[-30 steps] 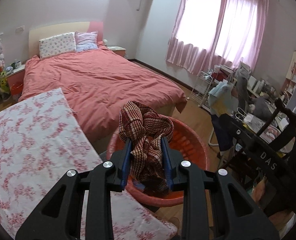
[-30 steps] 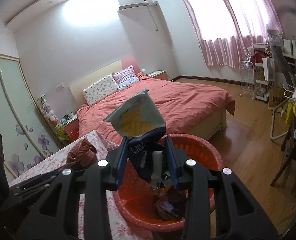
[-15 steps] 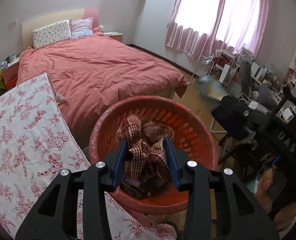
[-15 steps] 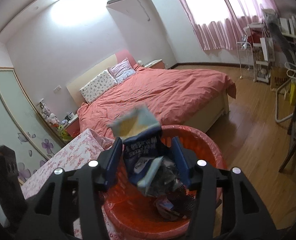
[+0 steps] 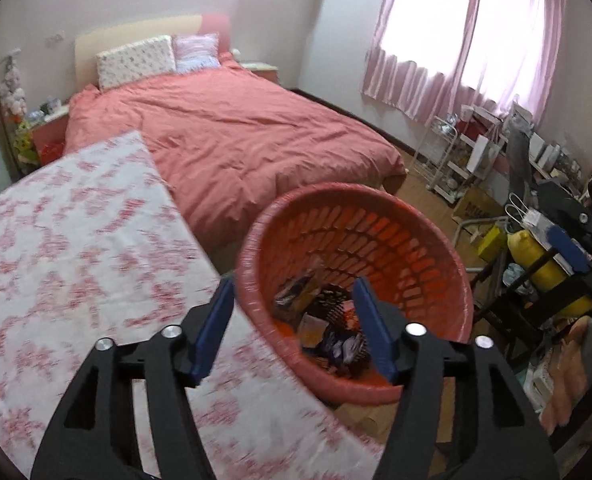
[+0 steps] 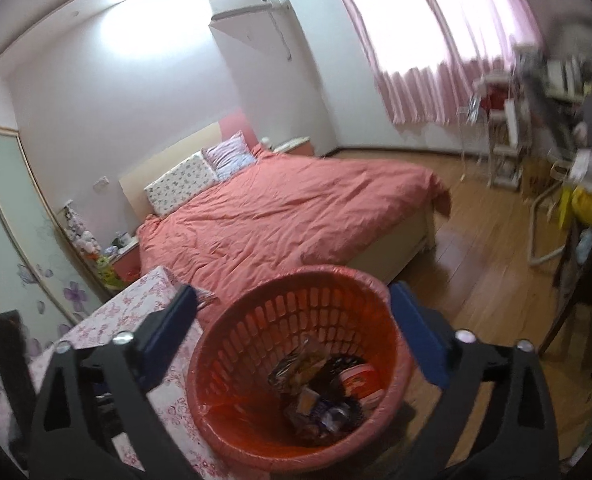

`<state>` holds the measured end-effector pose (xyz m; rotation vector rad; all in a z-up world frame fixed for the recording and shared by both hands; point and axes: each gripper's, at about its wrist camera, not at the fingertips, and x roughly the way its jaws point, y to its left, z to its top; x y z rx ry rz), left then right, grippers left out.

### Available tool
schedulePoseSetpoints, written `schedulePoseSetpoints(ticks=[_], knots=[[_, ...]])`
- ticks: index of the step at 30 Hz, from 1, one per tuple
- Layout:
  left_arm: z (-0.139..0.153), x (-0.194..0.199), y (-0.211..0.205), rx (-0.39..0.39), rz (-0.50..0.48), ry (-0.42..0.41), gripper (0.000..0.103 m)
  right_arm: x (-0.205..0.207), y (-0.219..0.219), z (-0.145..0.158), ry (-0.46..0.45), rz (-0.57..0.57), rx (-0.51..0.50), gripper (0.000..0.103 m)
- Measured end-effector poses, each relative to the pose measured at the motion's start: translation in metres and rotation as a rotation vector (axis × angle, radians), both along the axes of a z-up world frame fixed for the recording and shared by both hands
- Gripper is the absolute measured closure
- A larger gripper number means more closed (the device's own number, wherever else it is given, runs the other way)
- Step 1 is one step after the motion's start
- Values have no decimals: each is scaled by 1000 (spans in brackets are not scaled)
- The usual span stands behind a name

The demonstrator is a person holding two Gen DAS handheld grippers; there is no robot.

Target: Collect trash

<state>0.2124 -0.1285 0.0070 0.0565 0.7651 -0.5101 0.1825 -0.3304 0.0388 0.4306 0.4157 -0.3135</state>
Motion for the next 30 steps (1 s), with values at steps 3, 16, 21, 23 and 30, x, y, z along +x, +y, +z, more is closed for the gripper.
schedulePoseSetpoints(ticks=[3, 16, 21, 23, 30], knots=[[11, -13, 22, 6, 28, -56, 25, -15, 18, 12, 18, -45, -117, 4], [38, -107, 103, 36, 246, -259, 3, -108, 118, 33, 18, -118, -460, 4], [36, -136, 114, 53, 311, -314, 2, -146, 147, 33, -18, -61, -441, 4], [34, -146, 118, 56, 329, -324, 2, -160, 158, 32, -35, -59, -436, 4], [25, -168, 135, 36, 373, -316, 3, -183, 180, 33, -25, -7, -368, 4]])
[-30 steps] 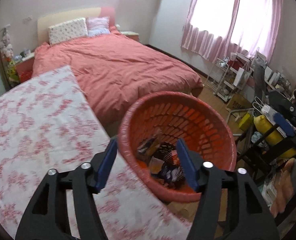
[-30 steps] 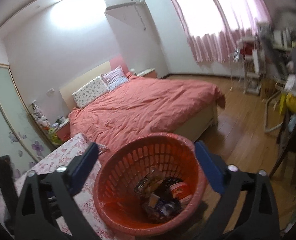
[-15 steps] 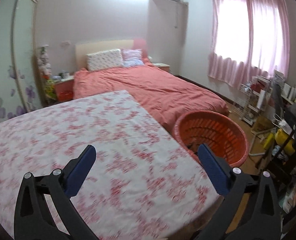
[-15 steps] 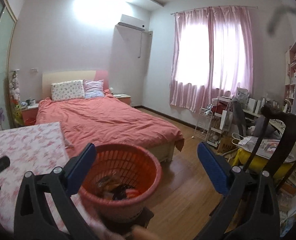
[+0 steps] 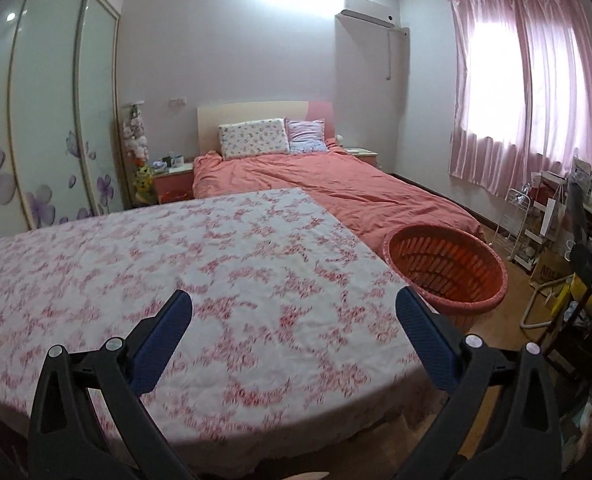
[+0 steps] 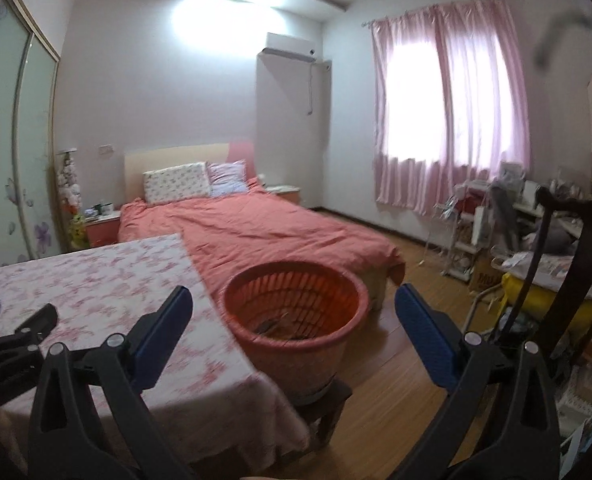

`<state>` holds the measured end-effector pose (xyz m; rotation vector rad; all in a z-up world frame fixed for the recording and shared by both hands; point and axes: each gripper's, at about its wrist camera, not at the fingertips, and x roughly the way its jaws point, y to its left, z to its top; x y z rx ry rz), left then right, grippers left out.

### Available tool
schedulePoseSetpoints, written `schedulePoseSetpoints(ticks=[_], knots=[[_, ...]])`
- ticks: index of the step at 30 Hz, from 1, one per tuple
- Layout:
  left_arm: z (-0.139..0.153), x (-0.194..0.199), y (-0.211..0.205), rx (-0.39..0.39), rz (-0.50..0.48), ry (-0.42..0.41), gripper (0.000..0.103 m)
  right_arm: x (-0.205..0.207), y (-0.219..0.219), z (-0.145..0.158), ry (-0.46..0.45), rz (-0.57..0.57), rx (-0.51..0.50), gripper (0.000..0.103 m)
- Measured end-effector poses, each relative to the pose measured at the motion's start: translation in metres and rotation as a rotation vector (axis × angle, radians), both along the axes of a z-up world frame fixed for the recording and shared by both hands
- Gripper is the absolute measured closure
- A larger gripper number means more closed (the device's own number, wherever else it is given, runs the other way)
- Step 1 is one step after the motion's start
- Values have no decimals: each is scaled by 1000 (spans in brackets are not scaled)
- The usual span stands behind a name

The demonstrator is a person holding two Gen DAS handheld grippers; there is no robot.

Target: Collect trash

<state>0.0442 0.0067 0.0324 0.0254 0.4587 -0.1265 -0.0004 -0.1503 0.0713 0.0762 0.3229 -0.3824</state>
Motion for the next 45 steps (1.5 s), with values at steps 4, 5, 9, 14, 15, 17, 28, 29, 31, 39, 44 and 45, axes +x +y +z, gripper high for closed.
schedulePoseSetpoints(ticks=[4, 5, 9, 14, 15, 17, 28, 29, 31, 39, 44, 45], knots=[[-7, -10, 7, -5, 23, 19, 3, -5, 11, -4, 49, 9, 7, 4], [-9, -12, 8, -9, 26, 24, 3, -4, 14, -6, 59, 8, 4, 4], [-17, -20, 15, -25, 39, 41, 3, -3, 21, -14, 105, 3, 3, 4], [-20, -30, 18, -31, 54, 50, 3, -4, 27, -21, 141, 5, 5, 4], [-20, -31, 18, -32, 56, 51, 3, -4, 27, -22, 144, 6, 5, 4], [-20, -34, 20, -36, 64, 50, 3, -6, 24, -24, 148, 3, 4, 4], [-20, -41, 15, -29, 88, 59, 3, -8, 23, -30, 170, -47, -7, 4], [-20, -41, 14, -28, 88, 61, 3, -8, 23, -30, 171, -55, -12, 4], [-21, -41, 12, -23, 90, 64, 3, -8, 21, -31, 175, -68, -21, 4], [-23, -42, 4, -5, 92, 76, 3, -5, 15, -39, 198, -88, -16, 4], [-24, -41, 3, -4, 92, 88, 3, -3, 16, -43, 211, -80, -12, 4], [-25, -41, 3, -4, 92, 89, 3, -3, 16, -44, 214, -78, -11, 4]])
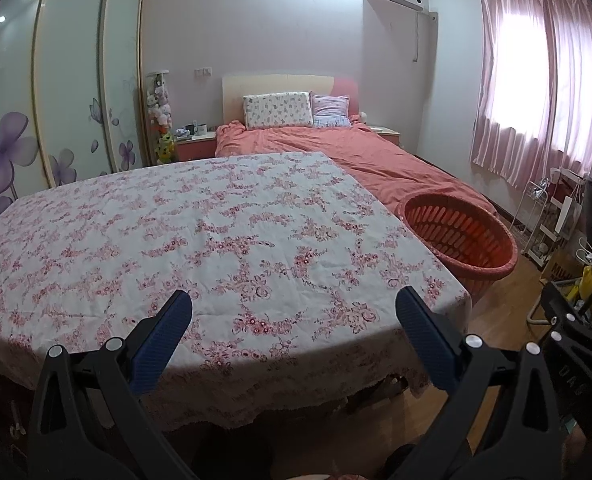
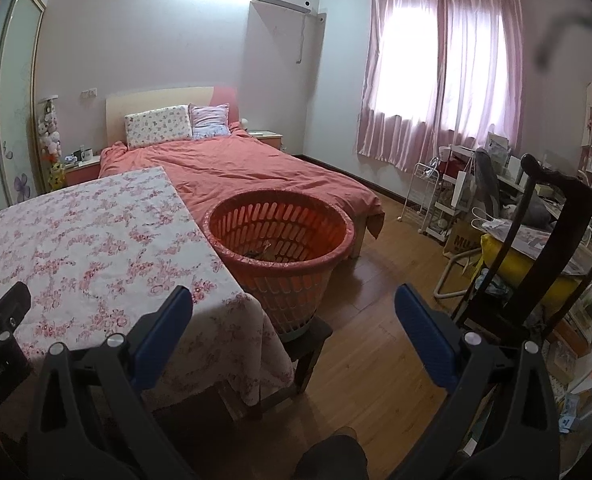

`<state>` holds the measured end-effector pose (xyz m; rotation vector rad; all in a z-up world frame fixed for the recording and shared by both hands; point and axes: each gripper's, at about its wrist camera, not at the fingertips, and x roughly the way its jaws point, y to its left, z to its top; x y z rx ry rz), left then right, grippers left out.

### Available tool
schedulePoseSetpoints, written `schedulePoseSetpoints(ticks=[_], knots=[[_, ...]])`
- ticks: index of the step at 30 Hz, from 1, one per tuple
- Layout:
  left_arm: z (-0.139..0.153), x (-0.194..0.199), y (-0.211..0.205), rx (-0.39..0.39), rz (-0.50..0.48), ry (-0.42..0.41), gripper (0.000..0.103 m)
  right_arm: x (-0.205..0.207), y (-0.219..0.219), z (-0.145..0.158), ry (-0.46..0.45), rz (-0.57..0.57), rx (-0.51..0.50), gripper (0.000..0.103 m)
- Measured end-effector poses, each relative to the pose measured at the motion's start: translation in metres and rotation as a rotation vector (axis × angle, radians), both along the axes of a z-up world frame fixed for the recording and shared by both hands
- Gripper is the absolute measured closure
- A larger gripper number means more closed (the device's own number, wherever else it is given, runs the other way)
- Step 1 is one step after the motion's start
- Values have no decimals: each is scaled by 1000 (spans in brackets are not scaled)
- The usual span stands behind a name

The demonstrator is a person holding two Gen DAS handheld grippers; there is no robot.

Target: Collect trash

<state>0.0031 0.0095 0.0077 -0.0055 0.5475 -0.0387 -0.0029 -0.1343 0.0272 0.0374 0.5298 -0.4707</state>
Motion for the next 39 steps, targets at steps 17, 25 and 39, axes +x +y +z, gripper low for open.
schedulePoseSetpoints(ticks=[17, 25, 39], knots=[[5, -3, -11, -15, -27, -9, 3, -1, -5, 0, -6, -5, 6, 4], [5, -2, -18, -17, -47, -3, 3, -2, -9, 3, -8, -10, 10, 4], [3, -1, -19, -18, -36, 10, 3, -2, -11, 3, -9, -11, 11, 4]])
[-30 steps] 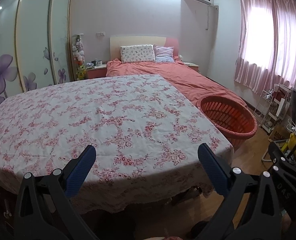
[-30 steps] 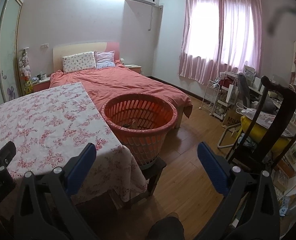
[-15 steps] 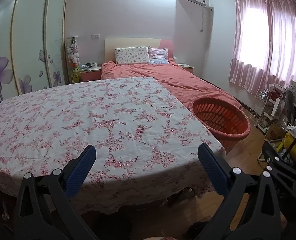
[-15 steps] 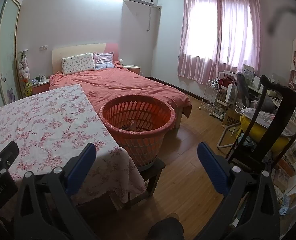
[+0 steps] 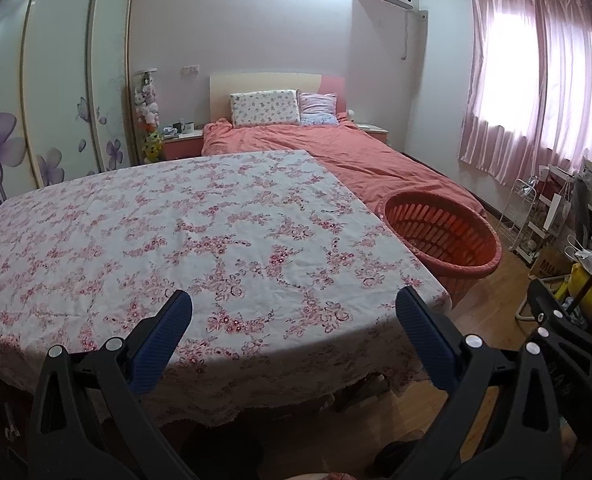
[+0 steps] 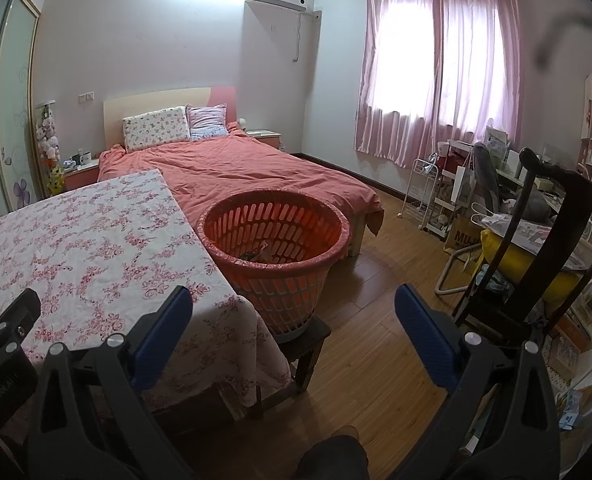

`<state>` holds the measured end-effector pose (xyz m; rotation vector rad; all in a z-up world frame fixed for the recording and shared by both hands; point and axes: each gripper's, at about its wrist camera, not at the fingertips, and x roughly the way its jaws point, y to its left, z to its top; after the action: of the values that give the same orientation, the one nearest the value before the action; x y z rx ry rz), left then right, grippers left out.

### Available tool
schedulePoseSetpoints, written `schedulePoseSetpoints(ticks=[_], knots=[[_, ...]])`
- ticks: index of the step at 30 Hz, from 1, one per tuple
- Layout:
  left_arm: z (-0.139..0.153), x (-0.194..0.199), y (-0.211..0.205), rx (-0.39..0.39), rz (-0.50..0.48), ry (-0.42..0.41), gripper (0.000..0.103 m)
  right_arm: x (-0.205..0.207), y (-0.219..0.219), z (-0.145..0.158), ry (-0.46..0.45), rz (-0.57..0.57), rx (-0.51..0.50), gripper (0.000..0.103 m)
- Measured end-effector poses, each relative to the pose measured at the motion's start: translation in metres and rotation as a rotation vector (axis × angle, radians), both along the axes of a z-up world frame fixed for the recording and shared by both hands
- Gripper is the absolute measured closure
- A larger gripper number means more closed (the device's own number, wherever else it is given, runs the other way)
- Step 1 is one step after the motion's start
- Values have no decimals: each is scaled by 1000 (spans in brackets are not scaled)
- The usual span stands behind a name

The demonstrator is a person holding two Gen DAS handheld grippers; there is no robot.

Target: Collect trash

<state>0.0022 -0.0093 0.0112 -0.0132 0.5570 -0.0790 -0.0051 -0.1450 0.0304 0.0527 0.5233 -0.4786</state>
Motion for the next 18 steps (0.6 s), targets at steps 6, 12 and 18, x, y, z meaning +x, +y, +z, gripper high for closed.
schedulePoseSetpoints(ticks=[6, 12, 18], knots=[[-2, 2, 3, -3, 10, 13, 3, 1, -1, 0, -1, -1, 2, 4], [-2, 3, 4, -5, 10, 15, 3, 1, -1, -1, 0, 1, 1, 4], [-2, 3, 3, -6, 12, 16, 3, 1, -1, -1, 0, 0, 2, 4]])
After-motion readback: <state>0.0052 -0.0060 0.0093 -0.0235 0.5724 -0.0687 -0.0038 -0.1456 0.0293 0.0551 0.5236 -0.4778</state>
